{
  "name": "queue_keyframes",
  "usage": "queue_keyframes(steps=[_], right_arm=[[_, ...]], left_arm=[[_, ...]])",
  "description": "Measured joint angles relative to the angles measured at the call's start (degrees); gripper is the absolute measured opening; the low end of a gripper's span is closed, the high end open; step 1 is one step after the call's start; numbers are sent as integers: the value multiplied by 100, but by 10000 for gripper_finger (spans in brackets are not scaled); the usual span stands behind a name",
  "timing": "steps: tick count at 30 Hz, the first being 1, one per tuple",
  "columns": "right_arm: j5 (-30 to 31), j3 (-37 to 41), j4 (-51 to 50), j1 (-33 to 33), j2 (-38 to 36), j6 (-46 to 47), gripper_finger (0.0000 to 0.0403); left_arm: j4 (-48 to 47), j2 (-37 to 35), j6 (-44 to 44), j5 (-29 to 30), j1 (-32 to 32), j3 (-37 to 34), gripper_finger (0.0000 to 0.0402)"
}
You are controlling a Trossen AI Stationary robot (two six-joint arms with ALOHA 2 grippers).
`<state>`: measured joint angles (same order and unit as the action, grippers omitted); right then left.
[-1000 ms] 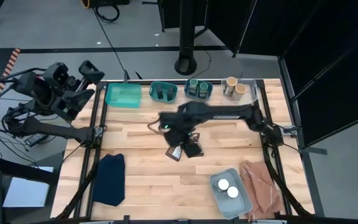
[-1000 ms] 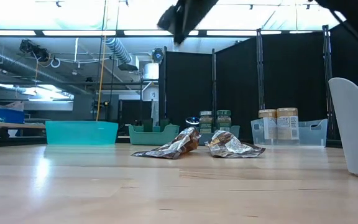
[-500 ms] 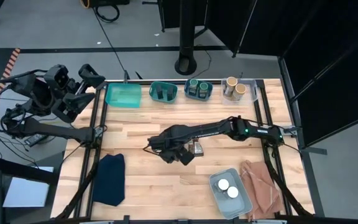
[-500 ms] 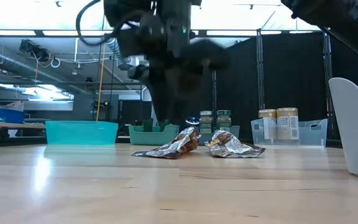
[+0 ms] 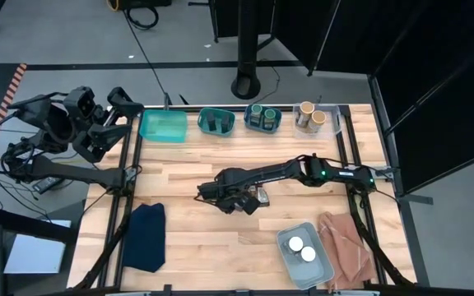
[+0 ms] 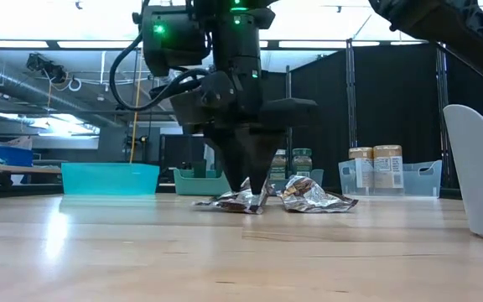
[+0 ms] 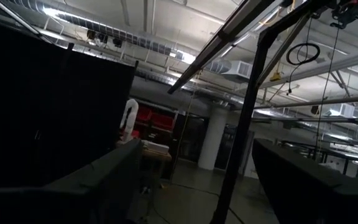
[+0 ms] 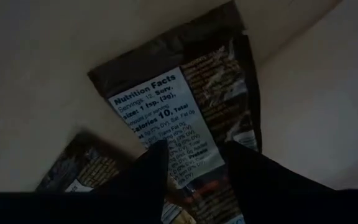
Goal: Sort spices by type
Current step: Put the left brown seasoning pack into the light green bin
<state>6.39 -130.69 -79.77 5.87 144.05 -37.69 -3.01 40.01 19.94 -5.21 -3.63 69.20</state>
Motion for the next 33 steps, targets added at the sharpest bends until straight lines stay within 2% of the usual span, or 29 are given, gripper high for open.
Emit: queue_keyframes(steps=[13,22,28,33], right_arm=[[-78,-4,-232,-239,-284,130,172],[-400,608,-44,-558,-340,83,172],[-468,675,112,-559,-420,102,172],[-479,632,195,-609,-570,322,172]], left_arm=[[-381,4,-180,0,0,-2,310],[-608,11,-324,82,1,-2,310],[-610,7,-343,98,-1,-2,310],[-880,11,-421,478,2,-2,310]])
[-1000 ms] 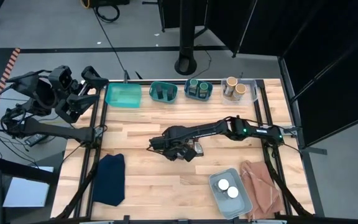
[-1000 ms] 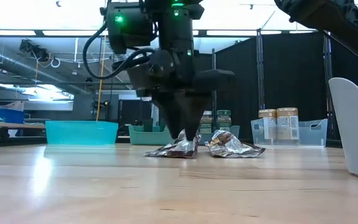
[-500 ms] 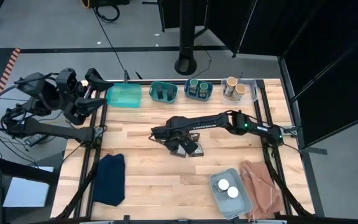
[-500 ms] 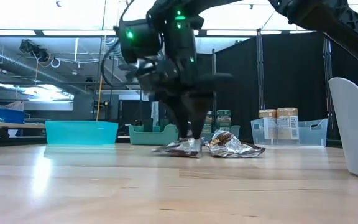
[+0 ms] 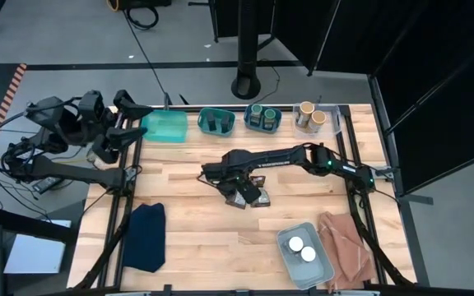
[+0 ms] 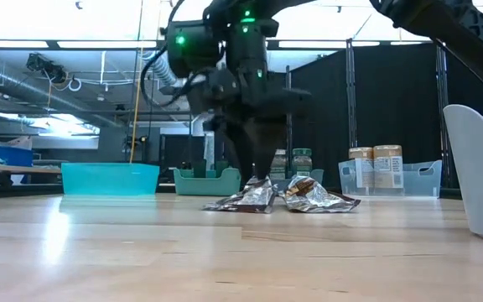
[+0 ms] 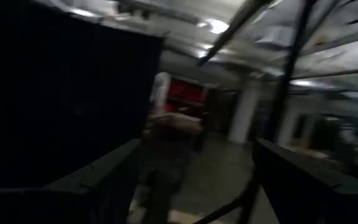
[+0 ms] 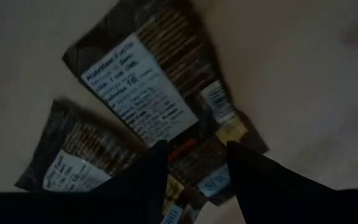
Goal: Sort spices by type
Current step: Put the left brown seasoning pack into the light green bin
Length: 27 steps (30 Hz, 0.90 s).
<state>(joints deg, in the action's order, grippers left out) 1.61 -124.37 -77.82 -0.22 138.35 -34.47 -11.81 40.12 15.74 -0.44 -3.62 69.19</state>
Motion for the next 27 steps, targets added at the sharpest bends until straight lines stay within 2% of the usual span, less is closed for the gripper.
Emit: queue_keyframes(steps=[5,11,27], right_arm=[[-52,-18,-15,-212,-285,380,172],[-765,118,-55,-542,-273,1281,172],[-683,1099,1088,-608,-304,2447,165]], left_arm=[[-386,2,-12,940,-2,0,310],[-728,98,10,1615,-2,0,310],[-942,566,119,1704,0,-11,310]])
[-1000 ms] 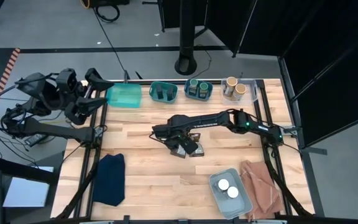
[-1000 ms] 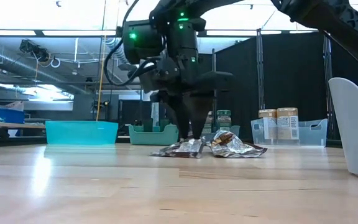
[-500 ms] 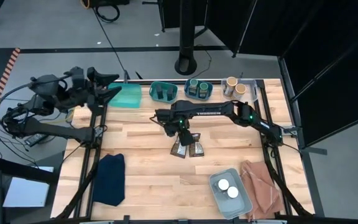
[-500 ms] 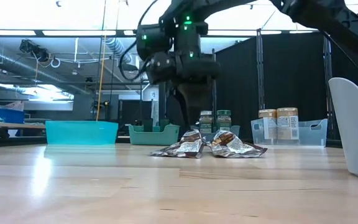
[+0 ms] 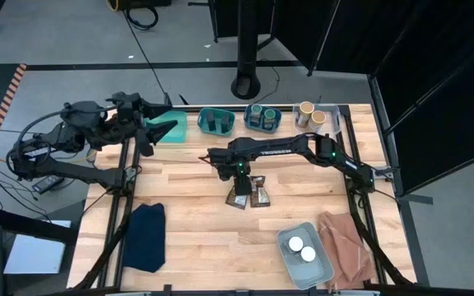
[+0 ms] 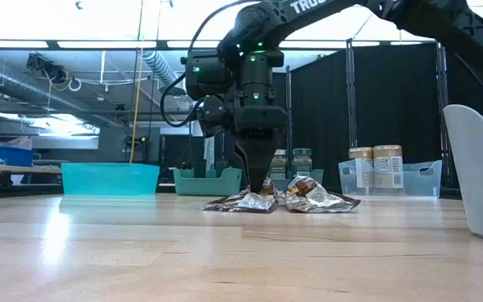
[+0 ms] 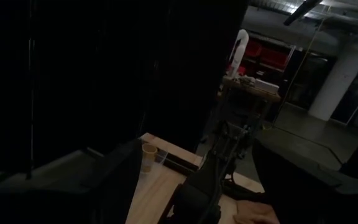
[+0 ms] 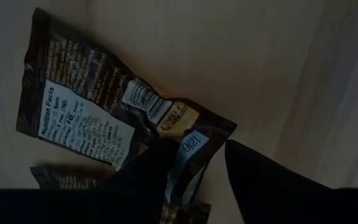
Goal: Sort spices by type
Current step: Put the left brown seasoning pack into the light green bin
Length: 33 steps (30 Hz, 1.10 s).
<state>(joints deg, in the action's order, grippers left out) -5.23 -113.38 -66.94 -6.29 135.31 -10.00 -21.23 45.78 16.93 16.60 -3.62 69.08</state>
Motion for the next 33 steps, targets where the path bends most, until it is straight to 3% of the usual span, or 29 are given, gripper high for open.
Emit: queue_keyframes(steps=[2,6,8,13,21,29,33], right_arm=[[32,47,73,40,0,12,142],[111,45,143,110,0,3,46],[99,48,170,130,0,8,21],[84,-70,244,134,29,217,21],[85,-1131,964,-31,74,467,21],[388,-1797,4387,-421,52,1054,20],[425,-1786,5339,-749,55,1473,20]], left_arm=[[21,-2,4,29,0,0,310],[61,-4,4,163,0,2,310],[56,-4,4,170,-1,1,310],[63,-17,8,336,0,0,310],[84,-489,20,1173,-2,2,310],[89,-931,-4,1246,-2,13,310],[65,-951,-9,1248,-2,11,310]])
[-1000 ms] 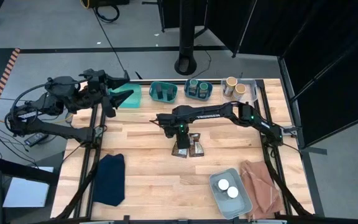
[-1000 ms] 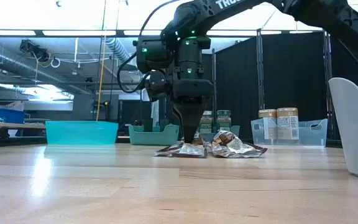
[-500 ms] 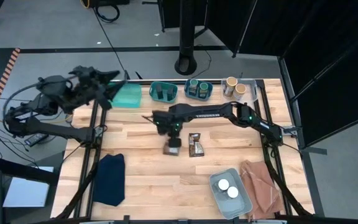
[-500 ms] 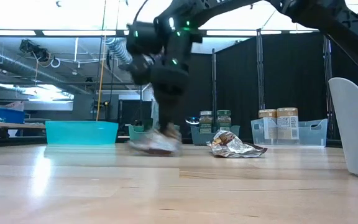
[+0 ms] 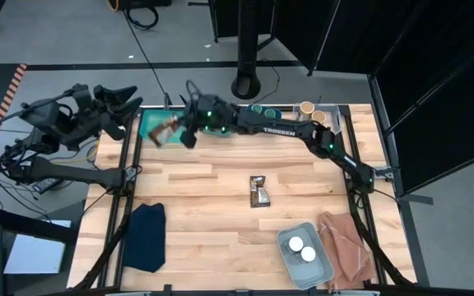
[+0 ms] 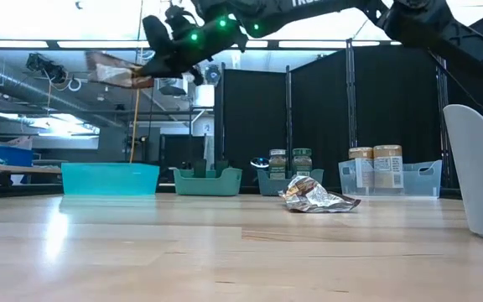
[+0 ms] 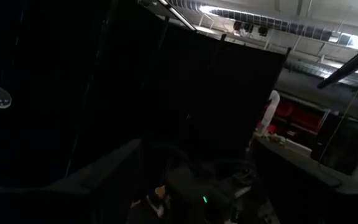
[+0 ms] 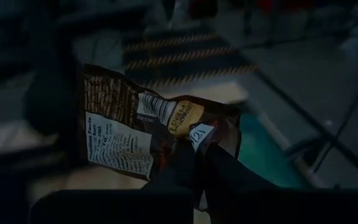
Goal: Sort spices by type
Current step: Put the left brown seasoning pack into the light green bin, then put the brown seasoning pack into the light green bin
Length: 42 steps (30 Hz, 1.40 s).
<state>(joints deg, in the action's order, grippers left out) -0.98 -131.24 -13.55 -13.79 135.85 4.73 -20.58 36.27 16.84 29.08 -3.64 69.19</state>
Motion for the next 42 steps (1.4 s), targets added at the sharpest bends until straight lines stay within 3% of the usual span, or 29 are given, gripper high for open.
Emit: queue_keyframes(steps=[5,9,24,28,42], right_arm=[[151,-4,578,-336,96,136,19],[-138,-6,1434,-555,464,783,17],[-434,-295,2692,-637,1721,2616,17],[-382,-358,2579,-654,1866,2967,39],[-960,-376,2984,-769,1899,2905,69]], left_arm=[[-36,0,-165,159,0,0,310],[-42,0,-221,341,0,0,310],[-232,2,-132,352,-2,-4,310],[-229,2,-122,352,-2,-4,310],[-210,2,-116,350,-2,-4,310]])
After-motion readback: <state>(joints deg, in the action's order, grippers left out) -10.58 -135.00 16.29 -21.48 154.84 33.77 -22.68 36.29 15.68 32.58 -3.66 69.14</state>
